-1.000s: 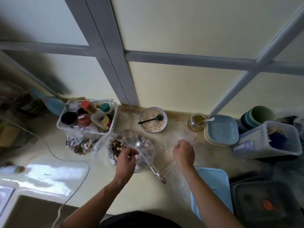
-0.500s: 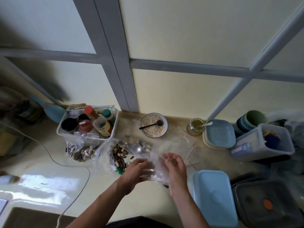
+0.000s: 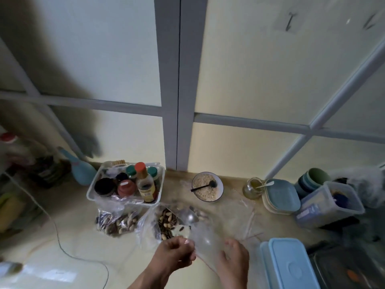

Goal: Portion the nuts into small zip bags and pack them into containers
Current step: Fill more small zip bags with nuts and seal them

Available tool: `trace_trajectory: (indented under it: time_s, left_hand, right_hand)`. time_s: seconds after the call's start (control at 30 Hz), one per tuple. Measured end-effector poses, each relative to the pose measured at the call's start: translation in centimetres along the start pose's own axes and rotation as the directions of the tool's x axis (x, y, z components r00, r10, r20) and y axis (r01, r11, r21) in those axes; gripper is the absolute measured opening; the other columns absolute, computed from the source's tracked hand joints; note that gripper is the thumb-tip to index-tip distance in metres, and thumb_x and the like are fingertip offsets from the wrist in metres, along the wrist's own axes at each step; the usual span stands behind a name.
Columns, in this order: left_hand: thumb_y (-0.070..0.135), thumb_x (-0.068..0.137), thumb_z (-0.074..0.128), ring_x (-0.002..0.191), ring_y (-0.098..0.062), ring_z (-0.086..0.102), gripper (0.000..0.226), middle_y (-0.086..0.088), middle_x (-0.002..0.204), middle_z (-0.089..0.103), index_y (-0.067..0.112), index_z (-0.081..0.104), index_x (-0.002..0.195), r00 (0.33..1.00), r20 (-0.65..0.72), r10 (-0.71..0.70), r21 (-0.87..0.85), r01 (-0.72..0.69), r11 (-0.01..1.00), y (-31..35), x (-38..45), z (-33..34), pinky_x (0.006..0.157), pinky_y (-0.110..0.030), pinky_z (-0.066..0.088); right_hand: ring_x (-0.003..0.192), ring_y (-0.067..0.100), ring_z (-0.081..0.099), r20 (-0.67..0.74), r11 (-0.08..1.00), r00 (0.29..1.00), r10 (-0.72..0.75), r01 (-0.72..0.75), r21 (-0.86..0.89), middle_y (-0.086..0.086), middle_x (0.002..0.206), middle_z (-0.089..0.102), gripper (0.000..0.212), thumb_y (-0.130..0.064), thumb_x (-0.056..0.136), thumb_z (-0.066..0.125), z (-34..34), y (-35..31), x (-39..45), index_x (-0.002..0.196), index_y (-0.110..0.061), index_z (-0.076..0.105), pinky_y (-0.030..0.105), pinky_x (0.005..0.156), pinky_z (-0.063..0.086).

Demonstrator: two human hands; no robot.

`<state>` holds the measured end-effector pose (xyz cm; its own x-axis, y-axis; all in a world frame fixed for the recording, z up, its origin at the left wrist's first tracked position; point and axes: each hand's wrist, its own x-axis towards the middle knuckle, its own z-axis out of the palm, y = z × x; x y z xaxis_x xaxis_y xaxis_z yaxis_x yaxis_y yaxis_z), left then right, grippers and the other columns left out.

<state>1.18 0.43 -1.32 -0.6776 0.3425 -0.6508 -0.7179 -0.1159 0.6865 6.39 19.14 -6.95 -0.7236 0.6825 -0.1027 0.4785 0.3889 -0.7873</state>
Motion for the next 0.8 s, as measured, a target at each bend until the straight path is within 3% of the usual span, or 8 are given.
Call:
trace_trajectory:
  time_s: [0.07,0.13,0.27,0.4,0.5,0.6,0.8]
  left_hand:
    - [0.013,0.081,0.083,0.063,-0.022,0.059,0.022,-0.022,0.074,0.065,0.000,0.066,0.088,0.997,-0.038,0.060,0.033,-0.059,0.998,0.3,0.0,-0.5,0.065,-0.032,0.054]
    - [0.006,0.080,0.083,0.056,-0.023,0.059,0.023,-0.022,0.070,0.064,-0.001,0.061,0.085,0.991,-0.081,0.111,0.033,-0.108,0.994,0.8,-0.1,-1.0,0.058,-0.031,0.053]
    - [0.001,0.077,0.083,0.048,-0.021,0.055,0.030,-0.018,0.062,0.061,0.000,0.054,0.085,0.969,-0.136,0.207,0.077,-0.198,0.977,1.6,-0.5,-1.7,0.047,-0.027,0.046]
    - [0.005,0.076,0.086,0.057,-0.023,0.061,0.041,-0.015,0.064,0.064,-0.003,0.051,0.095,0.963,-0.111,0.245,0.147,-0.228,0.962,2.1,-1.0,-2.9,0.056,-0.030,0.050]
    - [0.010,0.072,0.089,0.071,-0.022,0.067,0.053,-0.021,0.079,0.072,-0.005,0.050,0.105,0.974,-0.032,0.224,0.179,-0.215,0.960,2.3,-1.3,-3.6,0.071,-0.033,0.058]
    - [0.001,0.080,0.080,0.074,-0.023,0.068,0.037,-0.024,0.086,0.073,-0.005,0.052,0.104,0.970,-0.043,0.238,0.237,-0.221,0.946,2.5,-0.9,-4.2,0.076,-0.037,0.058]
    - [0.002,0.086,0.073,0.079,-0.027,0.071,0.019,-0.023,0.086,0.074,-0.006,0.059,0.097,0.973,-0.026,0.229,0.273,-0.214,0.938,3.4,0.1,-4.6,0.082,-0.044,0.059]
  right_hand:
    - [0.085,0.020,0.062,-0.066,0.974,0.972,-0.226,0.226,-0.011,-0.001,0.087,0.067,0.019,-0.025,0.071,0.057,0.1,-1.0,-1.4,0.082,-0.021,0.073,0.027,0.076,0.048]
    - [0.073,0.004,0.062,0.018,0.931,0.932,-0.361,0.359,0.070,-0.016,0.083,0.065,0.011,-0.031,0.079,0.061,0.0,-3.3,-3.0,0.083,-0.032,0.071,0.015,0.069,0.050]
    - [0.061,0.000,0.061,0.230,0.889,0.859,-0.458,0.441,0.122,-0.016,0.072,0.066,0.005,-0.035,0.076,0.074,0.4,-6.3,-5.5,0.077,-0.031,0.070,0.010,0.061,0.046]
    - [0.057,0.003,0.061,0.217,0.932,0.907,-0.361,0.347,0.103,-0.013,0.068,0.067,0.010,-0.036,0.074,0.076,1.8,-6.9,-6.3,0.077,-0.031,0.068,0.015,0.057,0.048]
    - [0.065,0.003,0.066,0.194,0.965,0.945,-0.262,0.252,0.077,-0.014,0.072,0.071,0.015,-0.021,0.078,0.078,2.5,-7.2,-6.6,0.082,-0.033,0.069,0.020,0.064,0.052]
    - [0.069,0.001,0.069,0.207,0.981,0.958,-0.196,0.190,0.050,-0.017,0.074,0.073,0.018,-0.011,0.083,0.077,3.2,-7.8,-6.6,0.079,-0.029,0.077,0.019,0.067,0.054]
    - [0.067,0.007,0.065,0.189,0.998,0.980,-0.057,0.063,-0.026,-0.018,0.069,0.070,0.013,-0.019,0.084,0.072,4.3,-9.3,-6.2,0.072,-0.024,0.072,0.022,0.062,0.048]
